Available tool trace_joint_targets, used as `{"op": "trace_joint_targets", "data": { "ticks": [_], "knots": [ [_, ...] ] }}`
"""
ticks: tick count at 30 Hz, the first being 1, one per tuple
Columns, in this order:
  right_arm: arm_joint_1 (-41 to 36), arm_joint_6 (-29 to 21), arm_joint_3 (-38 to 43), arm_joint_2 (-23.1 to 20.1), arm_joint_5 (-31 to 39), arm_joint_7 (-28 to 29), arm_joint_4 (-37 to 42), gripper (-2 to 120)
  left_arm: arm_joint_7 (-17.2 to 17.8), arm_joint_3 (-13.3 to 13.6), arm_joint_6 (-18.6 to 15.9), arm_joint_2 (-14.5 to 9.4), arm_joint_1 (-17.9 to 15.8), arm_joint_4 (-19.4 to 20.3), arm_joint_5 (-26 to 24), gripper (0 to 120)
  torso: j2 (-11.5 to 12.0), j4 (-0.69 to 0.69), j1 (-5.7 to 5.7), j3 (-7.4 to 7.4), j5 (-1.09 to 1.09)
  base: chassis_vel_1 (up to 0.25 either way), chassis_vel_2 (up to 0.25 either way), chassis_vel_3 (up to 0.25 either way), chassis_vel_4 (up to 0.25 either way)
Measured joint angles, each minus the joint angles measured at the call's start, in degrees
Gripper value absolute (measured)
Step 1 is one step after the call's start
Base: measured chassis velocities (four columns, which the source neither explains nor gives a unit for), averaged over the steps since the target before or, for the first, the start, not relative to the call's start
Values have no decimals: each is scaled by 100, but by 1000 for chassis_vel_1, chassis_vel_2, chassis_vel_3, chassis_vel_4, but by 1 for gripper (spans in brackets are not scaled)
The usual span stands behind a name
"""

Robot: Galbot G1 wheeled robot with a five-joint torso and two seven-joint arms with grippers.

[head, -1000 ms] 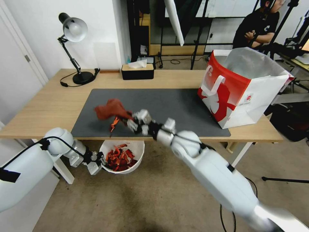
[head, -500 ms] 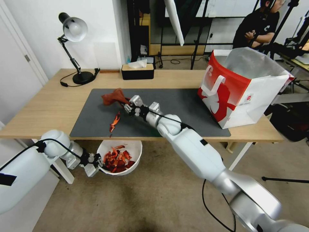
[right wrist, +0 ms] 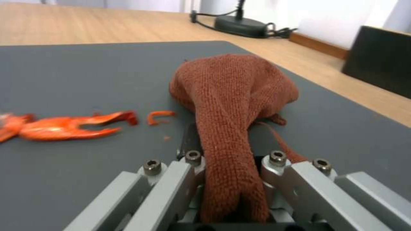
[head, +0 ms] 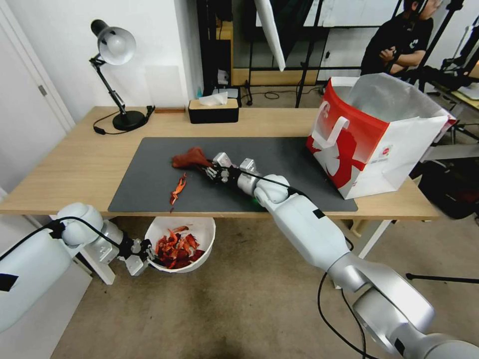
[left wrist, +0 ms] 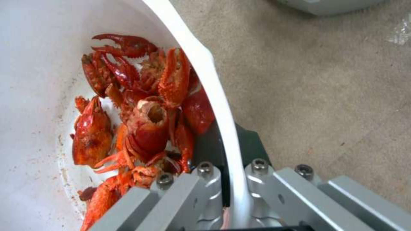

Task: Sweep shrimp from table into container with towel, then put container into takeout bag.

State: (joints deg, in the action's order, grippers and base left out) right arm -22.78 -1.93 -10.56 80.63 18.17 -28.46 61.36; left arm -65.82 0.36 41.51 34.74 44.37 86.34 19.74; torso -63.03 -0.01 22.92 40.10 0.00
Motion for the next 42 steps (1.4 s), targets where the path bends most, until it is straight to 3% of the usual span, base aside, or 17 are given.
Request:
{"op": "trace_joint_targets", "data": {
  "ticks": [26, 42],
  "knots": [
    [-389, -93, -240, -402, 186, -1415, 802, 8, 15, -25, -22, -95, -3, -12, -65, 0, 0, 1, -1, 0, 0, 0, 0, 0, 0],
    [-603, -200, -391, -765, 269, -1716, 1375, 8, 21, -31, -28, -101, -16, -42, -107, 0, 0, 1, -1, 0, 0, 0, 0, 0, 0]
  ]
}}
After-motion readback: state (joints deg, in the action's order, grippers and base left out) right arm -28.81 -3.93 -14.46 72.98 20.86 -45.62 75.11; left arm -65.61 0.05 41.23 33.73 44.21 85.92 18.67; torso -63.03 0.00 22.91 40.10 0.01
